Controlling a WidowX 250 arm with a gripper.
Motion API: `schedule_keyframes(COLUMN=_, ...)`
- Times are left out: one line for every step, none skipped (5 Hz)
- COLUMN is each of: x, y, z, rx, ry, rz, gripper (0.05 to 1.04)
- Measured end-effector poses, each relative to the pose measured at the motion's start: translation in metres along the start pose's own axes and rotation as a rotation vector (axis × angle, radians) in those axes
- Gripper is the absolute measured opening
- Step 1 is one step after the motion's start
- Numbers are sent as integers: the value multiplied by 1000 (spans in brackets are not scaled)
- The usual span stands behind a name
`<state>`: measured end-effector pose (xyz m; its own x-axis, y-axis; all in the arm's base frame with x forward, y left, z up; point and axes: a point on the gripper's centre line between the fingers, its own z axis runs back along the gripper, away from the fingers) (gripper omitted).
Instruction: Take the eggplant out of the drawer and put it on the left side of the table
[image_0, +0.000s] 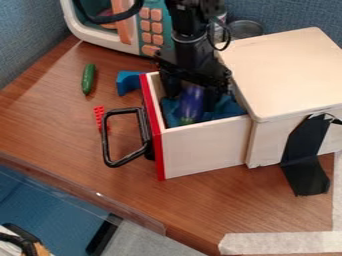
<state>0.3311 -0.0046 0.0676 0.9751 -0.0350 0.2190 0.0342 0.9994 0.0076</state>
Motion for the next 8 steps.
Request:
schedule_keyframes(x=-1, y=3, z=-5, rx=5, ry=8, rz=38, gripper=955)
schedule_keyframes(x=-4, y=6, z=-3, rx=-5, ry=-11, rz=71, gripper=804)
schedule_keyframes(x=1, y=7, z=30, rx=-70, ry=-79, rz=98, gripper=803)
schedule_keyframes(x=2, y=16, z=74, rx=-140, ry=-168, rz=143, gripper=803)
schedule_keyframes(x=2, y=37, z=109, rx=-165, ry=-237, rz=212, gripper=802)
schedule_keyframes(x=-4, y=75, z=119, rx=-100, ry=-227, rz=326, gripper=802)
schedule_keyframes(x=-13, y=116, z=116, rx=33, ry=-192, rz=480, gripper=802)
schedule_keyframes(x=-28, y=154, z=95, rx=176, ry=-118, rz=629, gripper=802)
